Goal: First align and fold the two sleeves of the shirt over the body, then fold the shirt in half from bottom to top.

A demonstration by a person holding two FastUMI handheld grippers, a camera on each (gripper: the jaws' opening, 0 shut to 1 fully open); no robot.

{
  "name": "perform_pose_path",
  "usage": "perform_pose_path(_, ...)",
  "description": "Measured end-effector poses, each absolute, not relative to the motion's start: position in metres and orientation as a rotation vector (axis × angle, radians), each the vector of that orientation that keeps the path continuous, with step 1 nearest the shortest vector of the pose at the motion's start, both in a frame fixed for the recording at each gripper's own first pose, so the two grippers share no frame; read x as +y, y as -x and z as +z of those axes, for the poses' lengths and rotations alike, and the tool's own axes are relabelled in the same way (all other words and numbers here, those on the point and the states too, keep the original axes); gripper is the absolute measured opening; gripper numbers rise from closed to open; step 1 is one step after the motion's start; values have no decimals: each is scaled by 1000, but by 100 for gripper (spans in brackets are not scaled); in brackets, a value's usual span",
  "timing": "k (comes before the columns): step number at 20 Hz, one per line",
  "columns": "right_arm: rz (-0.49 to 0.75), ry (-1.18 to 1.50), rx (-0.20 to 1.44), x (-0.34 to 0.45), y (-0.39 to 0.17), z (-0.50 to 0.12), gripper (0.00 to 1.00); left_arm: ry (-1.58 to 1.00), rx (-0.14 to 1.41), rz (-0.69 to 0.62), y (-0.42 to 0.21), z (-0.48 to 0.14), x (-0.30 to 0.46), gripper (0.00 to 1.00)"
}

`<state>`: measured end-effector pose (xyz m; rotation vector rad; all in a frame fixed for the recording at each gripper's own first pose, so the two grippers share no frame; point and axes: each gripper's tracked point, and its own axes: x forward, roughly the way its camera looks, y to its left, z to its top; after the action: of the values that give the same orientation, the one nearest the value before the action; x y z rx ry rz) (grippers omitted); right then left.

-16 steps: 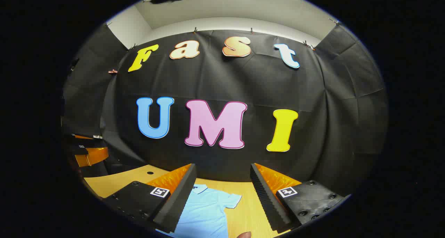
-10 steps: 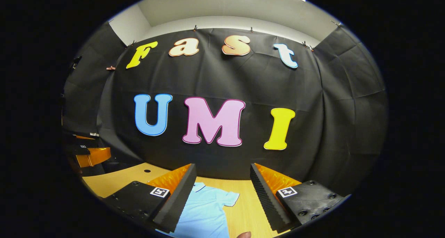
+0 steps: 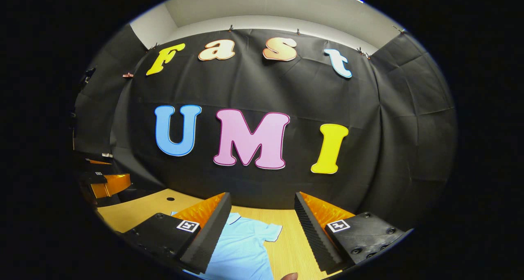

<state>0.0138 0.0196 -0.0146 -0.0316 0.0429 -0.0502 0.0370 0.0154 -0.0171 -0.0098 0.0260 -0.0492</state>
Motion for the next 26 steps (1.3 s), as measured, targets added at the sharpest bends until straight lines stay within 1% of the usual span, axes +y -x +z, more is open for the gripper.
perform_pose_path(6, -45, 39, 69, 20, -26, -24, 97, -12, 29, -68, -40, -20, 10, 96)
perform_pose_path(10, -25, 3, 127, 17, -60, -50, 96, -11, 21, -78, -40, -16, 6, 96)
perform_pose_path(11, -29, -8, 157, 12, -74, -65, 95, -10, 23, -78, -41, -15, 5, 96)
perform_pose_path(12, -34, -20, 202, 6, -89, -83, 97, -10, 27, -76, -42, -17, 3, 96)
perform_pose_path(15, -51, -50, 398, -11, -136, -155, 96, -16, 42, -63, -44, -22, 3, 96)
perform_pose_path(17, -61, -84, 539, -23, -159, -207, 97, -23, 53, -47, -45, -25, 6, 96)
perform_pose_path(20, -91, -133, 706, -39, -192, -281, 97, -34, 75, -17, -42, -30, 10, 96)
perform_pose_path(23, -120, -183, 846, -48, -210, -347, 98, -33, 107, 19, -36, -37, 15, 96)
perform_pose_path(24, -130, -208, 877, -46, -216, -364, 99, -34, 116, 33, -34, -39, 17, 96)
perform_pose_path(26, -163, -222, 920, -50, -228, -391, 98, -40, 133, 58, -29, -43, 20, 96)
